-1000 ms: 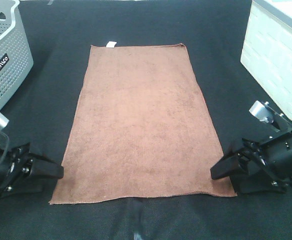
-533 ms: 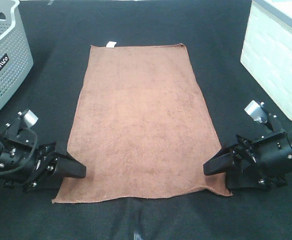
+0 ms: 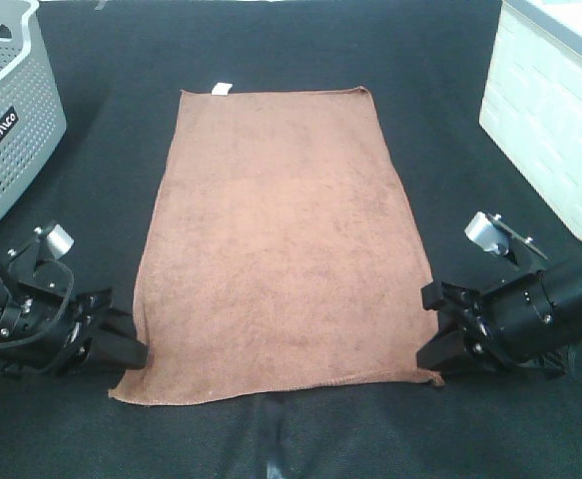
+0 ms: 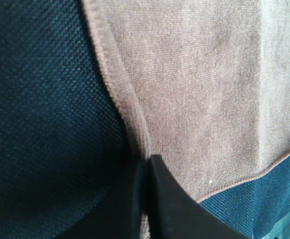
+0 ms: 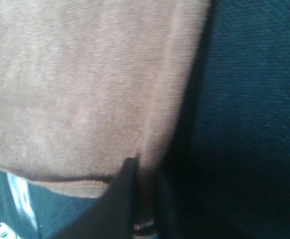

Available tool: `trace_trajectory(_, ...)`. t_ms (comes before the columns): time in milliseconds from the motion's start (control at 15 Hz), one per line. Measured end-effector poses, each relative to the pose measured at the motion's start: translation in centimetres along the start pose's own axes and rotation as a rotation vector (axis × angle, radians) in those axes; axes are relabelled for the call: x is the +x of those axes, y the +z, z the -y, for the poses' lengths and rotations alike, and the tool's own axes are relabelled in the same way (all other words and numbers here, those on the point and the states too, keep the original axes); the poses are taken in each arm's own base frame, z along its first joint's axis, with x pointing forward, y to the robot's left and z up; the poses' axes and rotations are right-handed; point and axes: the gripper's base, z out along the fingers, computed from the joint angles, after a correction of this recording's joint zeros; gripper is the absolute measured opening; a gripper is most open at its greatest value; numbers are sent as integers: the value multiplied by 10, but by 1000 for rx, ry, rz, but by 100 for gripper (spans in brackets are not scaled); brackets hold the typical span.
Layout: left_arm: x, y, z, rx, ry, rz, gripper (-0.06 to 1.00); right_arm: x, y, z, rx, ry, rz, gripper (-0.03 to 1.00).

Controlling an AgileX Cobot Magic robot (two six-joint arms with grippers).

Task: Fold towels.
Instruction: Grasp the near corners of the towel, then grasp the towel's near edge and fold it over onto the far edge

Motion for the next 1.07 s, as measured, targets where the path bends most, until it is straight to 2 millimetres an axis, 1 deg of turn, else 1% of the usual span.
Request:
trace_trajectory(67, 0, 0, 0, 0, 0, 0, 0, 0, 0, 0, 0, 1, -1, 0)
trace_trajectory(267, 1, -3, 2, -2, 3, -13, 0, 0, 0, 0, -1, 5, -3, 0)
trace_trajectory(400, 1, -14, 9, -5, 34, -12, 0, 1, -5, -3, 12, -9, -6, 0)
trace_trajectory(533, 0, -27, 18, -14, 68, 3, 0, 3, -18, -10, 28, -26, -8, 0)
trace_trajectory(667, 3, -36, 21, -25, 84, 0, 0, 9, -25, -14, 38, -35, -37, 0)
trace_trajectory(800, 15, -43, 21, -33, 89, -8, 0, 20, -32, -15, 44, -38, -40, 0)
trace_trajectory(867, 24, -47, 20, -38, 89, -16, 0, 29, -35, -15, 44, -35, -43, 0)
trace_trajectory(933, 37, -53, 18, -41, 90, -23, 0, 40, -37, -14, 47, -31, -52, 0)
trace_trajectory(1000, 45, -56, 17, -39, 92, -26, 0, 57, -39, -11, 50, -19, -70, 0)
trace_trajectory(1067, 54, -60, 16, -40, 91, -29, 0, 69, -40, -9, 53, -9, -84, 0)
